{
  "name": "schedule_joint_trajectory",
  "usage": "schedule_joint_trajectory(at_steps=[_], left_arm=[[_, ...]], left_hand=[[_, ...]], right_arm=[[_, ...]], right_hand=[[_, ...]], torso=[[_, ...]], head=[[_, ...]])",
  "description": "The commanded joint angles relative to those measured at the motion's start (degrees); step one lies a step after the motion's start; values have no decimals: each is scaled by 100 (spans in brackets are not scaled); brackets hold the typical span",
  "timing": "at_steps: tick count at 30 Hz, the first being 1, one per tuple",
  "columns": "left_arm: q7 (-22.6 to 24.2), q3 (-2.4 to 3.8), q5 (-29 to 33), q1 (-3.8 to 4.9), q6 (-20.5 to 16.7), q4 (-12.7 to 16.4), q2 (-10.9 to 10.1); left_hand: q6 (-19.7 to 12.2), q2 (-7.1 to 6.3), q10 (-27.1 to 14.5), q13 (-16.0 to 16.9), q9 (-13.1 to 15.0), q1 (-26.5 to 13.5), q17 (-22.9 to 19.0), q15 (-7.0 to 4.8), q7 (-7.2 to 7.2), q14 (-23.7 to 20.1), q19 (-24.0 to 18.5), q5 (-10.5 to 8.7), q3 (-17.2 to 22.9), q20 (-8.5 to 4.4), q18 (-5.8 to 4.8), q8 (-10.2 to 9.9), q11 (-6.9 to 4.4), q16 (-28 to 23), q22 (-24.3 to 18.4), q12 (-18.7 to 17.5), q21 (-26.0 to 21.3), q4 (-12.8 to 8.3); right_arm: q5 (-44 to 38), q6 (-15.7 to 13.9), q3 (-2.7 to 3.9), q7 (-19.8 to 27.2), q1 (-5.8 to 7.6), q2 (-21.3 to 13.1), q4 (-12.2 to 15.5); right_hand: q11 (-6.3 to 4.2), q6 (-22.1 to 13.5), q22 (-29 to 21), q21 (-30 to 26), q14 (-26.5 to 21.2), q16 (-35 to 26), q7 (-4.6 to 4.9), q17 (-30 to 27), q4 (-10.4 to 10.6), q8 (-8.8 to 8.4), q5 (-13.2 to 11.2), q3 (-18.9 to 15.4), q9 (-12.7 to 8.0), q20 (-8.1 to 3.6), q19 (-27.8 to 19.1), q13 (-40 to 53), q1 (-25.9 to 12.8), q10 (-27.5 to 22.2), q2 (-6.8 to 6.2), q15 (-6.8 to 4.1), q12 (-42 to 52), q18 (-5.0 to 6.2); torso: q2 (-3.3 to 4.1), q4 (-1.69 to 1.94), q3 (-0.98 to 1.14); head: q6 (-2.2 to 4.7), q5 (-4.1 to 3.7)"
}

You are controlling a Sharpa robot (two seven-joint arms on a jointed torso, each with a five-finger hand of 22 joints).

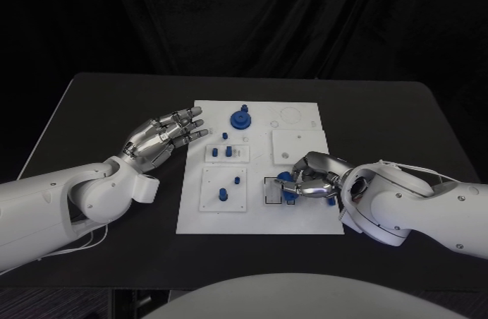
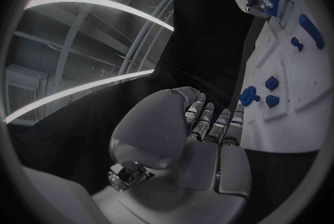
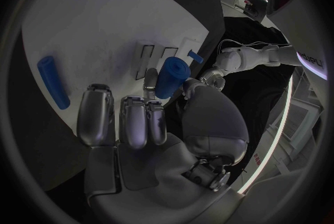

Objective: Assemble the parts on the task board

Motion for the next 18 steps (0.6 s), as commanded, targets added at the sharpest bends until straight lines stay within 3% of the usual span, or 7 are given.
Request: schedule_joint_trajectory(at_steps=[1,7,11,18], left_arm=[[38,4,24,-5,87,-2,14],[34,4,24,-5,98,-24,28],[31,4,24,-5,107,-36,34],[21,4,24,-7,118,-63,47]], left_hand=[[43,-69,11,7,6,1,6,1,76,35,47,23,20,-6,-36,19,13,31,5,24,32,-1],[43,-69,11,7,6,1,6,1,76,35,47,23,20,-6,-36,19,13,31,5,24,32,-1],[43,-69,11,7,6,1,6,1,76,35,47,23,20,-6,-36,19,13,31,5,24,32,-1],[44,-69,11,7,6,0,6,4,81,37,49,23,26,-6,-35,19,18,34,5,20,32,0]], right_arm=[[91,-52,1,26,6,40,-22],[99,18,1,-16,5,107,-69],[102,83,1,-57,4,143,-100],[82,126,1,-97,3,170,-127]], right_hand=[[7,111,1014,-45,360,-34,-54,169,30,-50,-265,-133,33,-4,153,1505,-159,598,34,-1,31,-31],[14,111,1005,-80,353,-58,-45,121,34,-112,-609,-267,87,2,145,1505,-313,598,107,5,31,-25],[29,102,991,-130,343,-91,-28,59,38,-188,-1095,-466,129,12,134,1505,-549,598,160,16,31,-16],[42,102,980,-173,337,-114,-14,15,41,-262,-1217,-761,174,21,126,1505,-784,598,219,26,31,-8]], torso=[[1,-10,5],[1,-1,4],[-1,-3,2],[-6,-2,-4]], head=[[-1,10],[-1,27],[-1,45],[-1,76]])
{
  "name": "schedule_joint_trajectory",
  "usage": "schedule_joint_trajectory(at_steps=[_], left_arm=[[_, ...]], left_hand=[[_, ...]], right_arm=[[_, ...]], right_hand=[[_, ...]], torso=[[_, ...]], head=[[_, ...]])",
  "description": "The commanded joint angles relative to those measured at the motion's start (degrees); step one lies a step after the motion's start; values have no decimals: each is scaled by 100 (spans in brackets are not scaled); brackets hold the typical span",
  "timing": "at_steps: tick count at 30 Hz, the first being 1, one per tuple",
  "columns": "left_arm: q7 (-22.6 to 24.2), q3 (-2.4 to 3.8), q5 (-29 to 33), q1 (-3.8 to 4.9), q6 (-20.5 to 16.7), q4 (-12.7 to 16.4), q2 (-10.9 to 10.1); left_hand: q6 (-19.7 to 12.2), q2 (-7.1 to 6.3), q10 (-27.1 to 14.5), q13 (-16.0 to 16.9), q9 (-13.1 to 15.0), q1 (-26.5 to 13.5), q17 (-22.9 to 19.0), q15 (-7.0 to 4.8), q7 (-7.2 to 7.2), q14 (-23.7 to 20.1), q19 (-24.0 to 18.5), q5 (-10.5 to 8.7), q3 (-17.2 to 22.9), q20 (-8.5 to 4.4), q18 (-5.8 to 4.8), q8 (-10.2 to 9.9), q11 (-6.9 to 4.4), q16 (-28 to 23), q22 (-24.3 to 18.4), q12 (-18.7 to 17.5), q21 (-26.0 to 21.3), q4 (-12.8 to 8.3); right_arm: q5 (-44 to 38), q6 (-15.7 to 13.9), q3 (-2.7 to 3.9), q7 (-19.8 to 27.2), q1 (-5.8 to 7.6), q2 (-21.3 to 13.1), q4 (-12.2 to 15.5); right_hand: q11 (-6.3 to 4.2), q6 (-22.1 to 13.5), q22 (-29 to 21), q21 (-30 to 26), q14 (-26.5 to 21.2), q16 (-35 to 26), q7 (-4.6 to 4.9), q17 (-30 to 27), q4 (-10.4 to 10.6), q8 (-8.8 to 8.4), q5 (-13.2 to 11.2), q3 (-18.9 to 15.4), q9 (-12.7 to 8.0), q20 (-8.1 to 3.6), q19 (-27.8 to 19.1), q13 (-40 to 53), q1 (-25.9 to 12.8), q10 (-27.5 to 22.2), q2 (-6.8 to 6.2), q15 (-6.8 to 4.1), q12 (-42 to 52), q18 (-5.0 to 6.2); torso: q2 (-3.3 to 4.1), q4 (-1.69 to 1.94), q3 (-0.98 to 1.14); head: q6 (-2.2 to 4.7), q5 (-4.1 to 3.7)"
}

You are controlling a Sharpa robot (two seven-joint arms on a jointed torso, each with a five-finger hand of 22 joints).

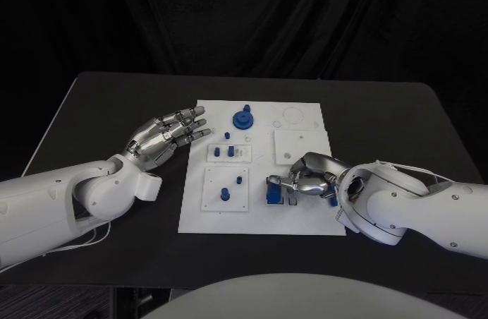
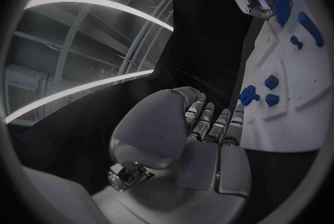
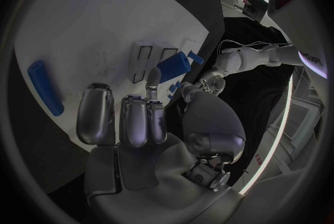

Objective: Assemble the parts on the task board

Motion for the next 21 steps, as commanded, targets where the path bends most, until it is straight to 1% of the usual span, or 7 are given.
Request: schedule_joint_trajectory(at_steps=[1,5,13,16,18,19,21], left_arm=[[36,4,22,-7,96,-3,17],[29,4,22,-10,103,-13,23],[19,4,22,-14,114,-31,33],[16,4,22,-15,117,-36,31],[13,4,22,-16,118,-37,30],[12,4,22,-16,119,-37,29],[11,4,22,-17,120,-36,27]], left_hand=[[44,-69,11,7,6,0,7,4,81,37,49,23,26,-6,-35,19,17,34,5,20,32,0],[41,-69,8,6,6,-1,7,6,82,35,47,23,28,-6,-35,19,18,33,3,14,31,0],[41,-69,8,6,6,-1,7,6,82,35,47,23,28,-6,-35,19,18,33,3,14,31,0],[41,-69,8,6,6,-1,7,6,82,35,47,23,28,-6,-35,19,18,33,3,14,31,0],[41,-69,10,7,6,-2,8,9,86,39,48,23,34,-6,-34,19,23,38,3,18,32,1],[41,-69,10,7,6,-2,8,9,86,39,48,23,34,-6,-34,19,23,38,3,18,32,1],[41,-69,10,7,6,-2,8,9,86,39,48,23,34,-6,-34,19,23,38,3,18,32,1]], right_arm=[[-1,75,1,-85,3,2,-4],[-9,82,1,-86,3,-2,0],[-26,-41,1,68,3,-53,29],[-51,-63,1,158,3,-87,58],[-66,-63,1,215,3,-111,83],[-73,-56,1,245,3,-128,104],[-90,-39,1,286,3,-166,148]], right_hand=[[45,5,976,-54,336,-17,49,5,1,-54,-134,-111,20,23,124,1506,-84,597,13,29,31,-6],[50,12,976,-62,335,-23,54,-8,-6,-90,-346,-268,48,28,125,1506,-92,597,26,32,31,-5],[52,16,977,-59,336,-21,54,-3,0,-98,-396,-313,58,28,127,1506,-100,597,40,34,31,-6],[43,40,988,-35,343,-6,43,21,-66,-120,36,-343,114,24,138,1506,367,597,60,29,31,-11],[43,42,990,-32,343,-5,40,21,-51,-136,139,-383,141,22,140,1506,550,597,52,27,31,-12],[37,29,990,-34,343,-3,38,23,-133,-152,359,-374,164,20,141,1506,815,597,32,23,31,-12],[37,28,993,-28,344,0,38,29,-141,-158,392,-391,180,20,143,1506,920,597,20,24,31,-14]], torso=[[-5,2,-5],[-7,3,-3],[-4,-15,2],[-3,-18,2],[-5,-21,5],[-6,-21,5],[-8,-15,5]], head=[[-1,13],[-1,22],[-1,64],[-1,79],[-1,87],[-1,88],[-1,88]])
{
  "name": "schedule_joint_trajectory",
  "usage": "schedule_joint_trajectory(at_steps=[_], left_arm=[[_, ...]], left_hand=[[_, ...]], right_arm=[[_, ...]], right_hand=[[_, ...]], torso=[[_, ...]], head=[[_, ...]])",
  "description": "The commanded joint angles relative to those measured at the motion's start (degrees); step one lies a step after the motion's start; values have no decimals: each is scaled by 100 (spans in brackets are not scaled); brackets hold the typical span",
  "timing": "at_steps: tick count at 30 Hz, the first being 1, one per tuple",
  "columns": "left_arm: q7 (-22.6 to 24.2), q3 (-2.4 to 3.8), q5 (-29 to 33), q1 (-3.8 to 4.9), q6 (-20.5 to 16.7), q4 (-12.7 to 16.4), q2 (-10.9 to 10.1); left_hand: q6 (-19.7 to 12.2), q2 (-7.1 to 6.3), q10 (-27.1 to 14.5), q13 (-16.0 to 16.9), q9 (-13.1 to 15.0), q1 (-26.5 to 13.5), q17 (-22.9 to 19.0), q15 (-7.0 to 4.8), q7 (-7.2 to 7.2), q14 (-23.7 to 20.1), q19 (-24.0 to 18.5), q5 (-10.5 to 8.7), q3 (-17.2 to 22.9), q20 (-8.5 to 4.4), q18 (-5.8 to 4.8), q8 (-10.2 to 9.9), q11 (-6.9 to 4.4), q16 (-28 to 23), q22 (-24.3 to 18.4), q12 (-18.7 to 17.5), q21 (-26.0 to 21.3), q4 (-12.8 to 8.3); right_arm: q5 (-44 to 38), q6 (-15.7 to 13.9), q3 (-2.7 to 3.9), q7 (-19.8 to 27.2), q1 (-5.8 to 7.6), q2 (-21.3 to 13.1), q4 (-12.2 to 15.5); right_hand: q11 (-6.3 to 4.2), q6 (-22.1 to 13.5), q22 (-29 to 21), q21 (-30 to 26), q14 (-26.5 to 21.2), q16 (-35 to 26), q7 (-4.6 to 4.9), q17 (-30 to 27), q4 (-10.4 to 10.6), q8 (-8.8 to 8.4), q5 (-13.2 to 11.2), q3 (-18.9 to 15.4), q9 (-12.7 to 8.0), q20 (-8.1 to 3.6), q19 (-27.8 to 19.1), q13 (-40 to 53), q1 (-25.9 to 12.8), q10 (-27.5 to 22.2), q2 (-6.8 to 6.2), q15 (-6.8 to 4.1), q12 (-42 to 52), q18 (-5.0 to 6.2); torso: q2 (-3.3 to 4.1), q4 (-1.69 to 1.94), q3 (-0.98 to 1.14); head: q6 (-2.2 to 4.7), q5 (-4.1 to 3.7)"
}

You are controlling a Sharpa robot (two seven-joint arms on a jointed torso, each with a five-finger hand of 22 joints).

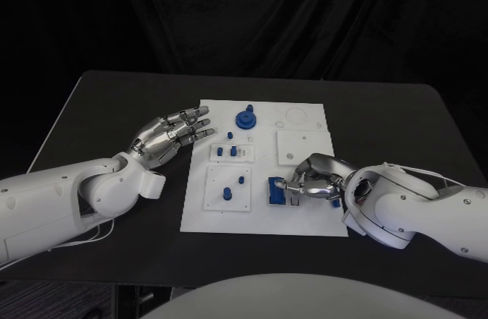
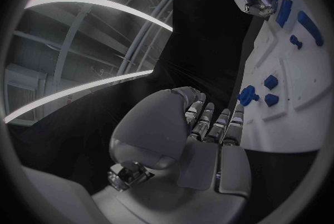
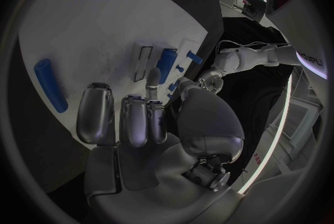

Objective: Assemble the parts on the task board

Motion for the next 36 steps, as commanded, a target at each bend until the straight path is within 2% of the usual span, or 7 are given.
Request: schedule_joint_trajectory(at_steps=[1,7,12,16,26,32,36], left_arm=[[39,4,21,-11,91,10,4],[40,4,21,-12,87,19,-15],[43,4,22,-13,59,34,-46],[42,4,23,-13,37,42,-53],[20,4,56,-13,-5,50,-38],[12,4,95,-13,-9,41,-19],[5,4,103,-13,-1,37,-7]], left_hand=[[41,-69,10,7,7,-1,9,9,86,39,48,23,34,-6,-34,19,23,38,4,18,32,1],[41,-69,10,7,7,-1,9,9,86,39,48,23,34,-6,-34,19,23,38,4,18,32,1],[48,-68,14,7,8,-2,11,14,89,48,51,24,38,-6,-32,20,27,45,5,23,32,2],[59,-69,16,8,10,-3,11,17,91,51,54,24,41,-6,-32,22,29,48,7,26,33,2],[91,-78,36,12,16,-9,15,25,96,69,60,24,46,-6,-29,30,35,63,10,48,36,5],[93,-80,37,12,16,-10,15,26,97,70,61,25,46,-6,-28,31,35,64,10,48,36,6],[93,-80,37,12,16,-10,15,26,97,70,61,25,46,-6,-28,31,35,64,10,48,36,6]], right_arm=[[-85,-42,0,203,3,-63,91],[-152,-89,-2,220,3,-294,262],[-485,-198,-3,21,6,-740,521],[-950,-152,-4,-288,9,-1085,726],[-2031,-38,-8,-1008,13,-1728,888],[-2268,48,-10,-1234,12,-1806,903],[-2318,189,-10,-1340,11,-1756,846]], right_hand=[[33,14,994,13,345,2,12,31,-80,-10,64,-18,45,18,145,1508,255,597,-40,21,31,-15],[23,-6,996,17,347,9,1,41,-177,57,59,-65,165,12,148,1508,594,597,-53,13,31,-16],[35,-117,1000,28,348,16,18,48,-165,27,524,-129,225,13,154,1508,784,597,-58,20,31,-19],[46,-162,1009,58,348,19,32,53,-145,-18,658,-175,219,20,161,1508,844,597,-102,29,31,-26],[78,-190,1022,98,356,40,70,92,0,-165,678,-288,124,40,171,1508,848,597,-190,53,31,-36],[89,-176,1029,120,360,53,82,115,64,-225,637,-329,76,49,178,1508,860,597,-204,63,31,-40],[93,-172,1028,117,359,50,86,107,84,-244,612,-343,62,52,177,1508,854,597,-200,66,31,-40]], torso=[[-3,-1,4],[-6,-3,5],[-3,0,2],[2,5,-1],[-9,-12,-15],[-9,-11,-21],[1,2,-8]], head=[[-1,12],[-1,11],[-1,-4],[-1,-51],[-1,-110],[-1,-153],[-1,-189]])
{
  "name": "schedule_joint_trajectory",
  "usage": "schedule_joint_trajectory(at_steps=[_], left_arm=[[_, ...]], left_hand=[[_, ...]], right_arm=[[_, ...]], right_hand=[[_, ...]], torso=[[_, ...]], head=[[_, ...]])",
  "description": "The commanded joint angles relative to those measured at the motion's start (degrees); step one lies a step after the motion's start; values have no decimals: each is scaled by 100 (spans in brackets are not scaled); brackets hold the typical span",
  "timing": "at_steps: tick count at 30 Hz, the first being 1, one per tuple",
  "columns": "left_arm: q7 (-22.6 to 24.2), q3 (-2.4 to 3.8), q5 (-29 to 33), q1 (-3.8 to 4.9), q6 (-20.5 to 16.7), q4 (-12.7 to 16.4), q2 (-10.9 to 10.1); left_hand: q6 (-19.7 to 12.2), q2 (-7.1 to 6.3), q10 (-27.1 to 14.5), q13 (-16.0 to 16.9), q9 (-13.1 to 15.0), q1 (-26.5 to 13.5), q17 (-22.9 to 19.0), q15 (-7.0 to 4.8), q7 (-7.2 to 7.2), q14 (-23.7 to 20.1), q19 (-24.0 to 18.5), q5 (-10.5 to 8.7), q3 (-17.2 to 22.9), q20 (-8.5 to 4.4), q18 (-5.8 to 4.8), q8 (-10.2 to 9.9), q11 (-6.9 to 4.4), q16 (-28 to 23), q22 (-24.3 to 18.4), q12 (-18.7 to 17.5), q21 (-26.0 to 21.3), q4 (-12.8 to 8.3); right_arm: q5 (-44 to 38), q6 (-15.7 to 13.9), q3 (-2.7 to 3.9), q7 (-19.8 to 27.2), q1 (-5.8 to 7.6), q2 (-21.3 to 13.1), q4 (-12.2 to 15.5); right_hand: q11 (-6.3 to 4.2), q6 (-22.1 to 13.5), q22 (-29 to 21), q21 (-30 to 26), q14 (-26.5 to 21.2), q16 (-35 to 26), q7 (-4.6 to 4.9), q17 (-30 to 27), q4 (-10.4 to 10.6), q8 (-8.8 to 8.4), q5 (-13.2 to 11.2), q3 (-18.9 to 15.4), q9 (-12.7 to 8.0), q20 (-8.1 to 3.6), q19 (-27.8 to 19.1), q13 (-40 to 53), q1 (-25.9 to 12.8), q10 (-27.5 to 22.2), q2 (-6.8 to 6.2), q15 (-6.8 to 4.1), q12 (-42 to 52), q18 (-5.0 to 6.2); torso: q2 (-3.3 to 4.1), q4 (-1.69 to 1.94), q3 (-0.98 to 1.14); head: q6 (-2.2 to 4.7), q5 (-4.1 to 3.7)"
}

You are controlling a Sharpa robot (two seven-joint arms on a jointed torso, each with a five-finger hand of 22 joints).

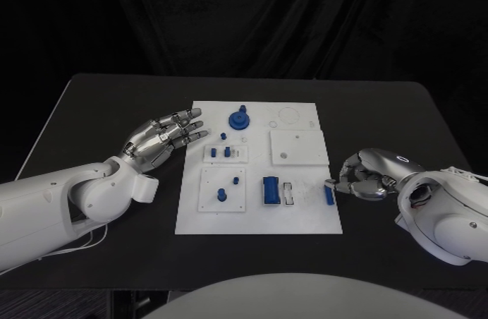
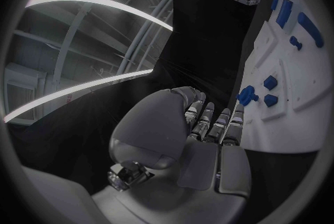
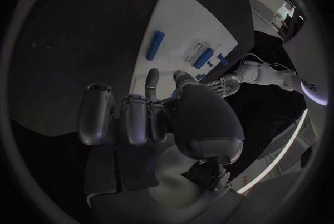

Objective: Assemble the parts on the task board

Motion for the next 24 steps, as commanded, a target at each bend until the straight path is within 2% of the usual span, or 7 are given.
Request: schedule_joint_trajectory(at_steps=[1,4,7,10,16,20,24], left_arm=[[35,5,65,-9,11,8,14],[35,5,67,-9,14,5,13],[33,5,68,-9,19,-1,18],[28,5,69,-9,33,-8,27],[24,5,69,-9,50,-19,36],[21,5,69,-10,62,-25,39],[16,5,69,-10,74,-28,39]], left_hand=[[32,-57,17,7,5,13,5,5,117,48,40,25,30,15,-29,32,15,19,6,26,36,-11],[32,-57,17,7,5,13,5,5,117,48,40,25,30,15,-29,32,15,19,6,26,36,-11],[28,-60,20,7,5,11,5,6,118,51,42,26,32,15,-28,32,16,22,7,26,37,-9],[28,-60,20,7,5,11,5,6,118,51,42,26,32,15,-28,32,16,22,7,26,37,-9],[19,-61,18,6,4,10,5,7,119,51,41,27,34,15,-28,31,17,23,4,19,36,-8],[16,-61,18,6,4,9,4,9,121,49,39,28,37,15,-27,31,19,23,2,19,35,-7],[16,-61,18,6,4,9,4,9,121,49,39,28,37,15,-27,31,19,23,2,19,35,-7]], right_arm=[[-346,219,-2,-415,5,44,-44],[-360,315,-2,-457,4,112,-103],[-366,362,-3,-464,1,181,-157],[-370,385,-3,-456,-2,257,-210],[-364,428,-3,-421,-24,407,-321],[-341,449,-3,-392,-50,501,-396],[-320,475,-3,-363,-74,586,-466]], right_hand=[[54,-13,1027,3,378,22,37,98,46,-41,-49,-22,-23,33,197,1509,-23,598,-32,47,31,-40],[57,-11,1024,-6,376,18,41,88,52,-58,-72,-33,-36,36,194,1509,-32,598,-24,50,31,-37],[72,-18,1022,-11,371,9,59,70,51,-156,-100,-61,-119,47,191,1509,-35,598,5,62,31,-37],[92,-6,1018,-24,368,3,81,57,45,-288,-98,-88,-233,61,187,1509,-3,598,25,78,31,-34],[111,46,1020,-18,367,1,101,50,32,-434,-55,-105,-366,78,187,1509,90,598,44,95,31,-35],[118,91,1020,-17,366,0,108,47,21,-514,17,-105,-443,86,187,1509,187,598,54,102,31,-35],[123,146,1017,-27,364,-4,112,36,2,-623,228,-92,-547,93,183,1509,366,598,61,106,31,-32]], torso=[[10,13,8],[16,19,18],[18,14,22],[19,15,22],[13,22,15],[13,18,15],[10,21,16]], head=[[-1,-35],[-1,-48],[-1,-44],[-1,-45],[-1,-62],[-1,-57],[-1,-55]])
